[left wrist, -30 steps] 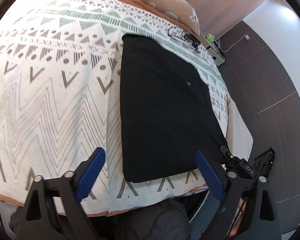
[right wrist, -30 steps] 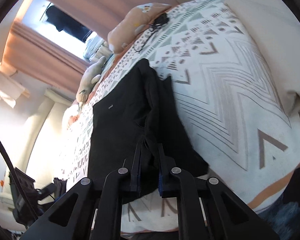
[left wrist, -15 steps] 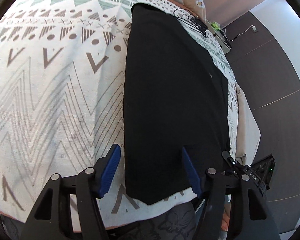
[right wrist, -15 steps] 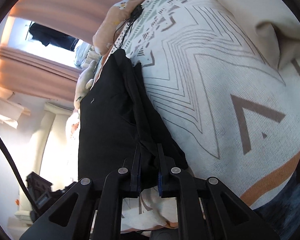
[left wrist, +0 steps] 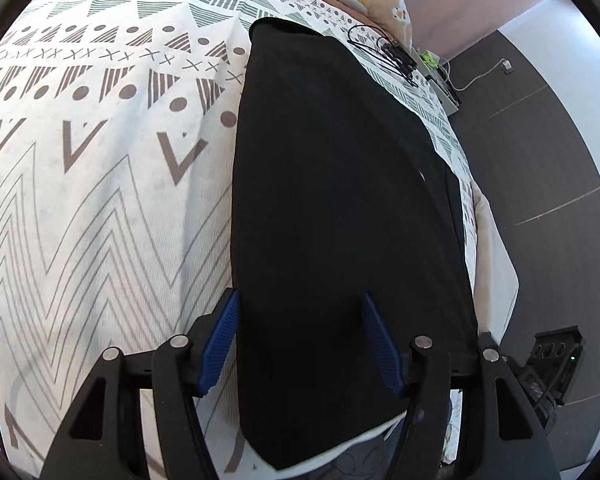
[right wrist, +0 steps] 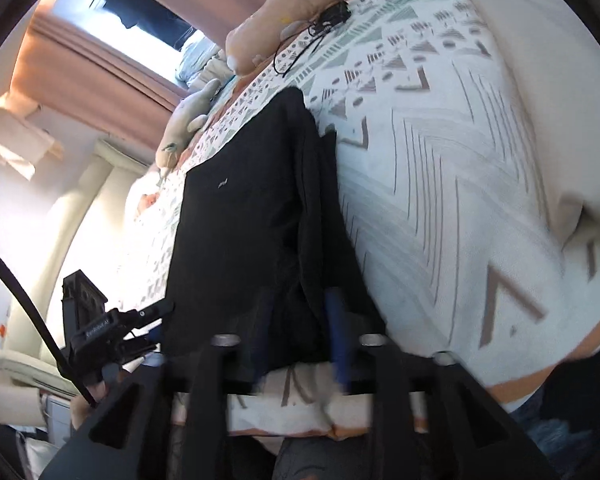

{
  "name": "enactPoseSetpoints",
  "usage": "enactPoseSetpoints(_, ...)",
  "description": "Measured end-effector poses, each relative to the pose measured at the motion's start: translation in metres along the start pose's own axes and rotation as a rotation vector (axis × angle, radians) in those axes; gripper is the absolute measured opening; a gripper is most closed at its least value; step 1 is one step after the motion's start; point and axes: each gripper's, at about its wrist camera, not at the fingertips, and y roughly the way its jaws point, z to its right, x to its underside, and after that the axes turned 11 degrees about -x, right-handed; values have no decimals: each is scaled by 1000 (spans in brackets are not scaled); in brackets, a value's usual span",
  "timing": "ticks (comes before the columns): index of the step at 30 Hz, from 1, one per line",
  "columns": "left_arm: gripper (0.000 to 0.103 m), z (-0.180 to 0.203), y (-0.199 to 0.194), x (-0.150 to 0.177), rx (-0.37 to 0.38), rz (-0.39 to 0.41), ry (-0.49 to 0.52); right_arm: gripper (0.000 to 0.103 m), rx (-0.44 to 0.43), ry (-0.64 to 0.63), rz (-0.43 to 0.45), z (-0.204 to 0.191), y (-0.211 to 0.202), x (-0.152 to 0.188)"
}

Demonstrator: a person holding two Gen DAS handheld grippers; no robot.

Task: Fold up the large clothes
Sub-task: 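Press the folded black shirt flat and open both tools, then grasp the folded shirt bundle with both tools and lift it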

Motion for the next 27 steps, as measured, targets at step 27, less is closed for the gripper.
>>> enactPoseSetpoints(27,63,7,37,-89,-13,41,11,83,-137,49,-294,27,142,-129)
